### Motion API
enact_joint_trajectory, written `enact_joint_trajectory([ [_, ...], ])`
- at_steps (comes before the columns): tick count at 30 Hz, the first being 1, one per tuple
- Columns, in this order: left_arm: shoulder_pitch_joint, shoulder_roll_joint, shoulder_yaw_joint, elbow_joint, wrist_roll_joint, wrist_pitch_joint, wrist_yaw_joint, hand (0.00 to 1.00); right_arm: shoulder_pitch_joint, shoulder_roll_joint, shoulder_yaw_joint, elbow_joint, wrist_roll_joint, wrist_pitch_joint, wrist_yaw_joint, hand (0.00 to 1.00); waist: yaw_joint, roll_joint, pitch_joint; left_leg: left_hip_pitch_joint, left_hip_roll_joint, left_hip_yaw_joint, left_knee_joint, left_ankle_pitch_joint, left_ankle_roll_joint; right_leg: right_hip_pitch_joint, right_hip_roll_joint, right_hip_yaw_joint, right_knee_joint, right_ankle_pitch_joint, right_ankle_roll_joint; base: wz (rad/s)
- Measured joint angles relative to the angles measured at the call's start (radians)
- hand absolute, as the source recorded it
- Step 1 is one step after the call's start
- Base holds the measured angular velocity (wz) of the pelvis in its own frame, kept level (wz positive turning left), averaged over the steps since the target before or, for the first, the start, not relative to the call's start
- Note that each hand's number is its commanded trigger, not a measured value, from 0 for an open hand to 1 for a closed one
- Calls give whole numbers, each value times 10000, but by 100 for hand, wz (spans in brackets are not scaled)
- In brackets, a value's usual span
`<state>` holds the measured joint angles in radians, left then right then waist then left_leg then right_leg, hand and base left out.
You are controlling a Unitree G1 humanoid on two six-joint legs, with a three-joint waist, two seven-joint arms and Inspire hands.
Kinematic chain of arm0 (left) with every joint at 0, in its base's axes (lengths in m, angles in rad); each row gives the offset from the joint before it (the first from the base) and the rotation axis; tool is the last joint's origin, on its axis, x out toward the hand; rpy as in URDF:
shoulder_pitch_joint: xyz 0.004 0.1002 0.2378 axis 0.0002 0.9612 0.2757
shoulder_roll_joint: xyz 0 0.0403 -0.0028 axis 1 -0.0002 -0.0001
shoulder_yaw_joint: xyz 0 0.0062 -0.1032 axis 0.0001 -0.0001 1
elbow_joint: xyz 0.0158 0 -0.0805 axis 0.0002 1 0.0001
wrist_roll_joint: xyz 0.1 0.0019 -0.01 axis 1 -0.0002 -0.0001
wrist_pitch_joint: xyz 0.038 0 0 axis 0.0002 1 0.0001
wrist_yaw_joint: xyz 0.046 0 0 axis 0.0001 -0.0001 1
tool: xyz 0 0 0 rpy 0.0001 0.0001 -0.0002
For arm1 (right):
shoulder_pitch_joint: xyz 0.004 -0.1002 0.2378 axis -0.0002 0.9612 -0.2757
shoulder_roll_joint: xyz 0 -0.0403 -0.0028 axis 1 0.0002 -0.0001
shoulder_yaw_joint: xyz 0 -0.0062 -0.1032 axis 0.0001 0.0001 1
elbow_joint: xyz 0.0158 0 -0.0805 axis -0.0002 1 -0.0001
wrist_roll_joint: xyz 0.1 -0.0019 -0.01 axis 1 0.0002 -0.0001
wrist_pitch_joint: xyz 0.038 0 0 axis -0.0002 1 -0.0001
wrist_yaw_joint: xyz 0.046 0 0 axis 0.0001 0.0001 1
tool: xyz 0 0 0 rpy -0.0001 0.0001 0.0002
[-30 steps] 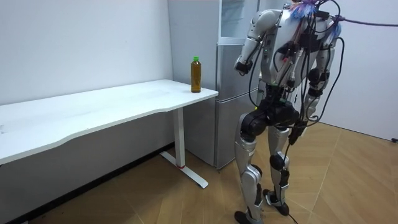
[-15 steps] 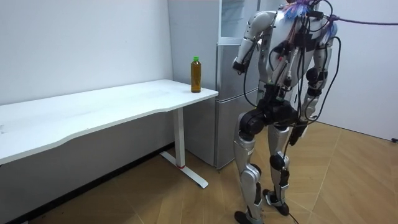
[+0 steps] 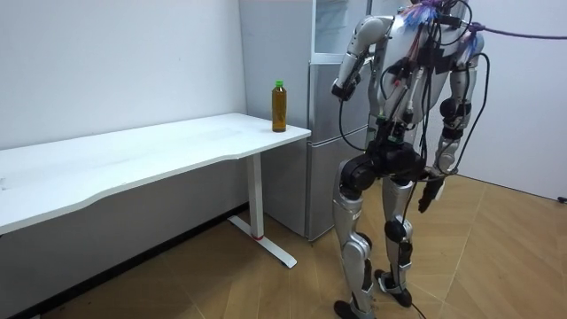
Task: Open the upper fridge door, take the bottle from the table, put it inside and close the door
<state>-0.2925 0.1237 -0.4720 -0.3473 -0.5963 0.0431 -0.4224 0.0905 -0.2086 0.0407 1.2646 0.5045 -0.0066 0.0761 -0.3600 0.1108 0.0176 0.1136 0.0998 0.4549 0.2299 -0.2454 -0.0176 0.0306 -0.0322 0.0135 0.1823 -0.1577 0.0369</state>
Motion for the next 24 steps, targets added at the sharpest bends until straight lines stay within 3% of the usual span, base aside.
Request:
enact_joint_trajectory([
  [5,2,178,-35,256,5,35,-19,0,-52,-41,165,-13,-21,-50,-99,0,188,0,3,-66,20,-129,2,-77,-131,-124,-6,-185,40,6,28,15],
  [8,3,276,-15,320,5,98,-34,0,-24,-38,150,-9,-6,-54,-106,0,315,-17,13,-177,-43,-453,4,-72,-123,-103,-84,-476,46,24,57,24],
  [15,17,428,-17,319,12,177,1,0,-15,18,305,29,-25,-50,-87,0,642,-283,106,-335,-154,-1027,-11,47,-69,49,-200,-966,27,16,75,22],
  [24,168,443,35,204,253,222,-41,0,-140,99,674,63,-346,-34,6,0,1231,-507,1,-514,-204,-1583,-5,67,-80,220,-255,-1507,-94,12,72,16],
])
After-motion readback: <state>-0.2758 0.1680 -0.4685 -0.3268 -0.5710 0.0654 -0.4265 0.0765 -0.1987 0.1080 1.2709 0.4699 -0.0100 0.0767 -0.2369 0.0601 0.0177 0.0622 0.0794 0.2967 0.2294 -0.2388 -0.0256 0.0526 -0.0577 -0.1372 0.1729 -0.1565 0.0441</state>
